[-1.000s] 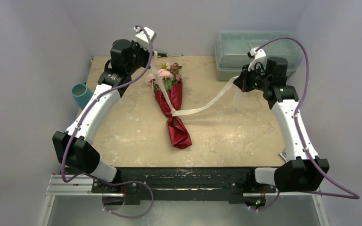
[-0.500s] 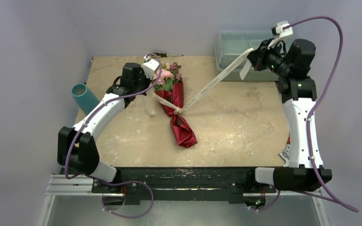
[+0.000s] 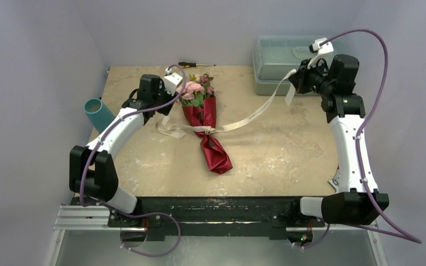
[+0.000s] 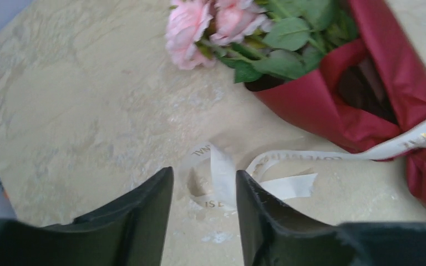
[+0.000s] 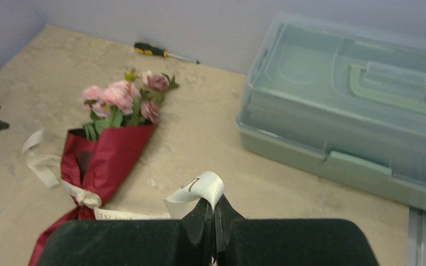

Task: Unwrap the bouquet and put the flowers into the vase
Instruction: Untie the ribbon from the wrapping paper.

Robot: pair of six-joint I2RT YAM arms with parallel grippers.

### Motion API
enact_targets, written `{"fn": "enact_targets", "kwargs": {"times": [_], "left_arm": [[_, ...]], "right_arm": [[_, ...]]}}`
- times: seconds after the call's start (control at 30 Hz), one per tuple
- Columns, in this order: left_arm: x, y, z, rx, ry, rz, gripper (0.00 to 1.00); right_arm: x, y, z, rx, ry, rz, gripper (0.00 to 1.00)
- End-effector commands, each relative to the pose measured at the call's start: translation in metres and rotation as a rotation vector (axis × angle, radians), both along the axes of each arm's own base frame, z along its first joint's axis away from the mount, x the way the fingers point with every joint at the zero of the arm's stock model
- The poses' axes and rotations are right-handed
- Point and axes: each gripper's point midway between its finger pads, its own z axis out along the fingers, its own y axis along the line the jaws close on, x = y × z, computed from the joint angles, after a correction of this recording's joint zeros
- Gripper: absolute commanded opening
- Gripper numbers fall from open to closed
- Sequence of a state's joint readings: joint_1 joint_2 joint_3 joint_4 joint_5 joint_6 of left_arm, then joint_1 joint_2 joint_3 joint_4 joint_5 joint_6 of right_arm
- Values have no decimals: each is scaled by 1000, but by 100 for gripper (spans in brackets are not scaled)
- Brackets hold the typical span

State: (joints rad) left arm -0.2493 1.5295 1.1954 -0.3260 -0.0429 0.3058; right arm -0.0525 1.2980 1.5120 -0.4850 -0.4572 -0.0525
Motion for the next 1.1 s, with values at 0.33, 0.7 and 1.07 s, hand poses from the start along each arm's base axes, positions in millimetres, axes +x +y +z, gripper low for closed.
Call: {"fn": "enact_targets", "kwargs": {"times": [0.33,0.7,1.07], "left_arm": [[-74,-154,9,-398,170,-534,34],[-72,-191,-46,-510,369,-414,25],[-43,-194,-71,-488,384,-314,30]], "right_arm": [[-63,-7,-120,-200,321,112,62],[-42,103,-167,25,491,425,50],[-21,158,-212,119,594,506,46]]}}
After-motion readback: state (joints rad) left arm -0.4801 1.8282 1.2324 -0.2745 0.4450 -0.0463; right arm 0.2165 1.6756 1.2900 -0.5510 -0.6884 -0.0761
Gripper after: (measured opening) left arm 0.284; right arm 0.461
